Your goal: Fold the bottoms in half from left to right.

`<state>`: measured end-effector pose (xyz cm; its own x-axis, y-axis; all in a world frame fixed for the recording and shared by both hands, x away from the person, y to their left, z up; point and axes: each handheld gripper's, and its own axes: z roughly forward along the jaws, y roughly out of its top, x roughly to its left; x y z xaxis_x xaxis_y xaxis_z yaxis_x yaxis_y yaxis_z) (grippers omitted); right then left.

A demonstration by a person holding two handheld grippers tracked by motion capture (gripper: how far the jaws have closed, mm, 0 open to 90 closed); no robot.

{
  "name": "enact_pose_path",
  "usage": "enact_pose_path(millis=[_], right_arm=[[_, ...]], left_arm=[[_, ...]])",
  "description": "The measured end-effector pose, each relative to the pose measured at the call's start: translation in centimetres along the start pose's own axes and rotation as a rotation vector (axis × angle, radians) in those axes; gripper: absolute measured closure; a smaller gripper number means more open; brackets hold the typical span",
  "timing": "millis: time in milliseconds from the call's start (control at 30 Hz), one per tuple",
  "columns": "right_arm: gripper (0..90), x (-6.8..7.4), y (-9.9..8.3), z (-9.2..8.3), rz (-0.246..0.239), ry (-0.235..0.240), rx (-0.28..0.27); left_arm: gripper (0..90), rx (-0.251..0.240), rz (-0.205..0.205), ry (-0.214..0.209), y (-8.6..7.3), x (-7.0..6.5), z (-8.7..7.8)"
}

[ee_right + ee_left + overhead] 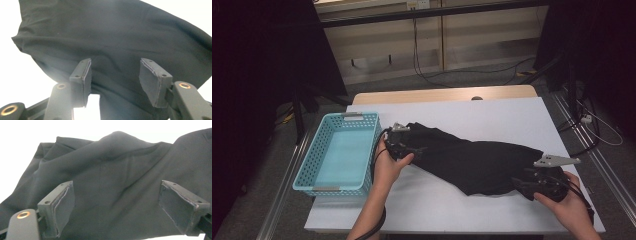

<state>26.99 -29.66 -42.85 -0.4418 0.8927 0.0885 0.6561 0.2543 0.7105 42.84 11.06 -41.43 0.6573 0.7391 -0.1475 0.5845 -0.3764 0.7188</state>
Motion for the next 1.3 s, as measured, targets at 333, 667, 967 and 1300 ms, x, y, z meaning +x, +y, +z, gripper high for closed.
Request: enact_pose_path(millis=[333,667,967,1300], right_arm=[[46.6,0.7,-2.5,0.2,-0.042,0.009,0.056],[85.3,1.1,-1.8,-1.8,-0.124,-0.025,0.011],[83.0,0.8,-2.5,-2.0,-0.149,0.034,0.108],[57.7,-0.6,-2.5,-2.7,-0.003,-0.007,-0.008]], left_arm=[[14.4,0.001,-0.003,-0.004,0.0,-0.2,0.0],[14.4,-0.007,0.008,-0.017,0.4,-0.6,0.0],[14.4,-0.023,0.004,-0.01,0.5,-0.6,-0.3],[14.5,-0.023,0.011,-0.009,0.6,-0.6,-0.2]])
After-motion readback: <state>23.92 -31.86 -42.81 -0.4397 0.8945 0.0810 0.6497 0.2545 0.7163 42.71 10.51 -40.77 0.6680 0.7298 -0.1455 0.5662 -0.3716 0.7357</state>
